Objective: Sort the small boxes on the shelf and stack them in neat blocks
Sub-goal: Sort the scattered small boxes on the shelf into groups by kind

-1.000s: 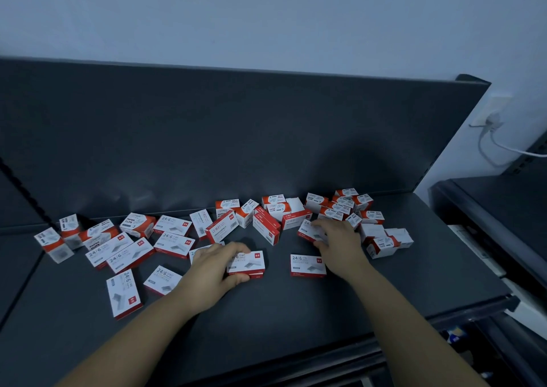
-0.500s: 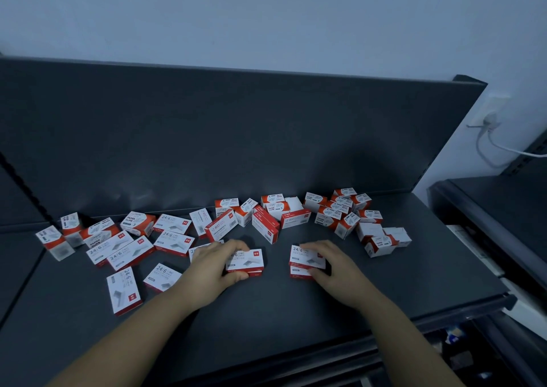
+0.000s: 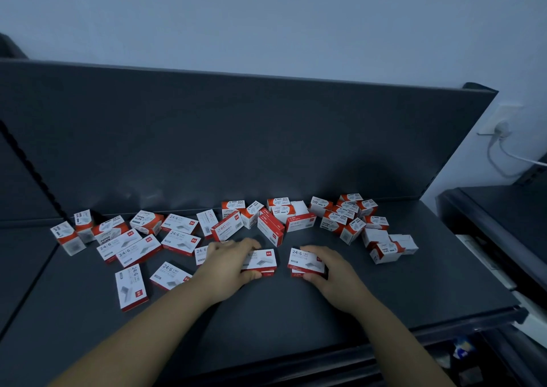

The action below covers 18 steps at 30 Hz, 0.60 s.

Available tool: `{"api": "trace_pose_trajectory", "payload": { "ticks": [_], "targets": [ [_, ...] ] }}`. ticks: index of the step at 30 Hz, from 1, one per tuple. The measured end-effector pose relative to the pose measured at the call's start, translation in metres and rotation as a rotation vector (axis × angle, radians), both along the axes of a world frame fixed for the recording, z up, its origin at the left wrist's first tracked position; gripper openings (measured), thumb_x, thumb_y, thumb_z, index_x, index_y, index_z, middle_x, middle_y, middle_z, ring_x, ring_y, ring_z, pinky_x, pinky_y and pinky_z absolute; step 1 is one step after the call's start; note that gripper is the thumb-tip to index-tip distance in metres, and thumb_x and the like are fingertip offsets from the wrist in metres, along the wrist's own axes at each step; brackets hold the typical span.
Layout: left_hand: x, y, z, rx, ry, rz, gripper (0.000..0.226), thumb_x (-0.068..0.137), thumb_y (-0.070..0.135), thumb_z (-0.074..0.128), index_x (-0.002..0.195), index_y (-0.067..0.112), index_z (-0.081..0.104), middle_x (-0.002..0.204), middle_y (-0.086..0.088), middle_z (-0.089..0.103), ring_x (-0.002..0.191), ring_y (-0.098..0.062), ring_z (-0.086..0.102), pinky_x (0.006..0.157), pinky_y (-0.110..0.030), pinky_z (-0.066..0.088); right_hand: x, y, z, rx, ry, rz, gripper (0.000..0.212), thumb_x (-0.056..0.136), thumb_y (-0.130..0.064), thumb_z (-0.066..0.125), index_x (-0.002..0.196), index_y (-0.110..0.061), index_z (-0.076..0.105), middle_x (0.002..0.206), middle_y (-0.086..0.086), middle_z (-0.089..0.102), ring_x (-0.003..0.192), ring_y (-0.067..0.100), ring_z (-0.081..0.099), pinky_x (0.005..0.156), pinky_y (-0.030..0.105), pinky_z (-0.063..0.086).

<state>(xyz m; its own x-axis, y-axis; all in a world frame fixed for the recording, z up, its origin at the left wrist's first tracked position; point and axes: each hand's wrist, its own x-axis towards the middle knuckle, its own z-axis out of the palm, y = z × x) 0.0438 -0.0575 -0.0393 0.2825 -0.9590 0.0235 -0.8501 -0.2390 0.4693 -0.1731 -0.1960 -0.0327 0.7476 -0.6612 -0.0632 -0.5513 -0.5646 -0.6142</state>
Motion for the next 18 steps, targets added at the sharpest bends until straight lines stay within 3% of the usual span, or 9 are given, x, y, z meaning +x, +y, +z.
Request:
{"api": "trace_pose_trajectory", "payload": {
  "ticks": [2,9,13,18],
  "targets": [
    [-0.005,-0.003,0.0,-0.016,-0.019,0.0,0.053,0.09,0.046,0.062,0.137,0.035,0.04,0.124,0.014,0.056,0.12,-0.01,0.045,0.104,-0.031,0.023,0.002,0.0,-0.001,0.002,-0.008,-0.014,0.048,0.09,-0.022,0.067,0.132,-0.038,0.048,0.122,-0.025,0.046,0.12,0.001,0.04,0.11,0.034,0.035],
    [-0.01,-0.006,-0.001,-0.028,-0.007,0.0,0.041,0.088,0.045,0.062,0.126,0.037,0.047,0.123,0.019,0.055,0.117,-0.006,0.046,0.105,-0.033,0.022,0.007,-0.005,0.0,0.017,0.069,-0.014,0.045,0.09,-0.023,0.066,0.123,-0.04,0.041,0.12,-0.02,0.042,0.119,0.007,0.036,0.109,0.042,0.034],
    [-0.015,-0.007,0.006,-0.048,-0.033,-0.007,0.038,0.087,0.041,0.062,0.122,0.035,0.051,0.123,0.017,0.052,0.118,-0.006,0.044,0.103,-0.033,0.02,0.014,-0.004,0.006,-0.067,0.135,0.007,0.053,0.09,-0.039,0.065,0.136,-0.036,0.04,0.13,-0.014,0.042,0.124,0.01,0.033,0.109,0.04,0.032],
    [-0.012,-0.006,0.01,-0.039,-0.052,-0.036,0.038,0.087,0.045,0.062,0.122,0.034,0.053,0.121,0.016,0.051,0.116,-0.005,0.044,0.096,-0.029,0.018,0.012,-0.01,0.006,-0.105,0.127,0.026,0.048,0.09,-0.037,0.067,0.133,-0.031,0.048,0.133,-0.011,0.047,0.119,0.009,0.037,0.102,0.03,0.037]
  ]
}}
